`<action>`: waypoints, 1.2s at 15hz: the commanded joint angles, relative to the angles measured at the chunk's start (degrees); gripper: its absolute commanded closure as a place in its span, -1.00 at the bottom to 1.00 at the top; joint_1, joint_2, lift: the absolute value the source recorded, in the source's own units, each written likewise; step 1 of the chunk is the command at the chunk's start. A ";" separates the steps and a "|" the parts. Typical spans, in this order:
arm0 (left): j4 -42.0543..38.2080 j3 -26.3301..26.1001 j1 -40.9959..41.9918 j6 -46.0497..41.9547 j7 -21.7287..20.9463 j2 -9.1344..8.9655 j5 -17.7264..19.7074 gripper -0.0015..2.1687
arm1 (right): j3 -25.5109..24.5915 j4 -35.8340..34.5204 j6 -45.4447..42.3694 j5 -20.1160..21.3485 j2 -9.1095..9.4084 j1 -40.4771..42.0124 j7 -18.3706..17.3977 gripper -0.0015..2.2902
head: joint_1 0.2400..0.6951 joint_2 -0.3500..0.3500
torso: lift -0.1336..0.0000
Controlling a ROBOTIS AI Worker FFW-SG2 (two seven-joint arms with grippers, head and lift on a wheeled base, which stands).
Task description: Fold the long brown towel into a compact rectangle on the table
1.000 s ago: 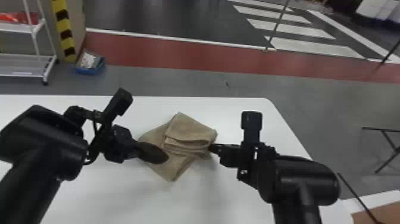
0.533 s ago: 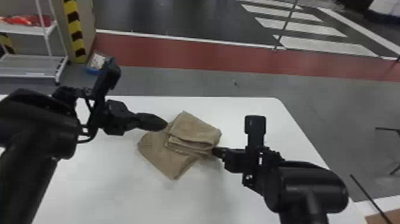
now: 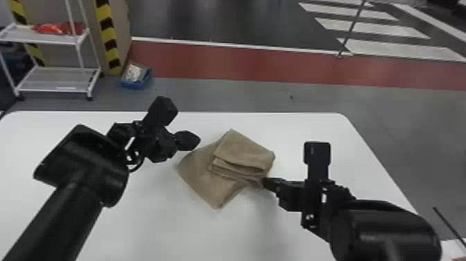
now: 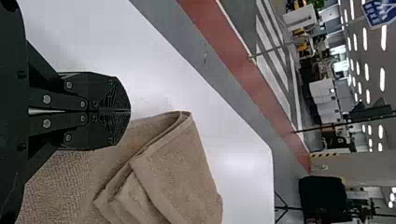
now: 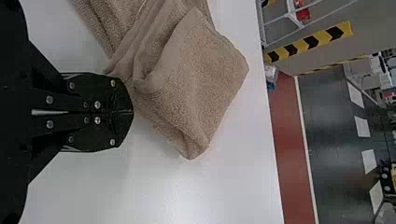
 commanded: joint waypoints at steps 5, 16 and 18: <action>2.45 -2.62 -0.98 -1.23 -0.37 -0.15 -7.00 0.98 | -0.72 -0.47 0.23 -0.42 0.05 0.34 0.12 0.71 | 1.00 -0.55 | -0.87; -13.98 -1.91 7.81 7.91 -15.92 4.13 -6.30 0.98 | -2.21 10.78 -5.22 -0.34 0.05 -8.53 0.03 0.71 | 1.00 -0.58 | -0.87; -16.97 -1.83 9.57 9.14 -18.03 5.01 -6.30 0.98 | -1.95 12.71 -7.15 -0.42 0.05 -9.94 0.03 0.71 | 1.00 -0.56 | -0.87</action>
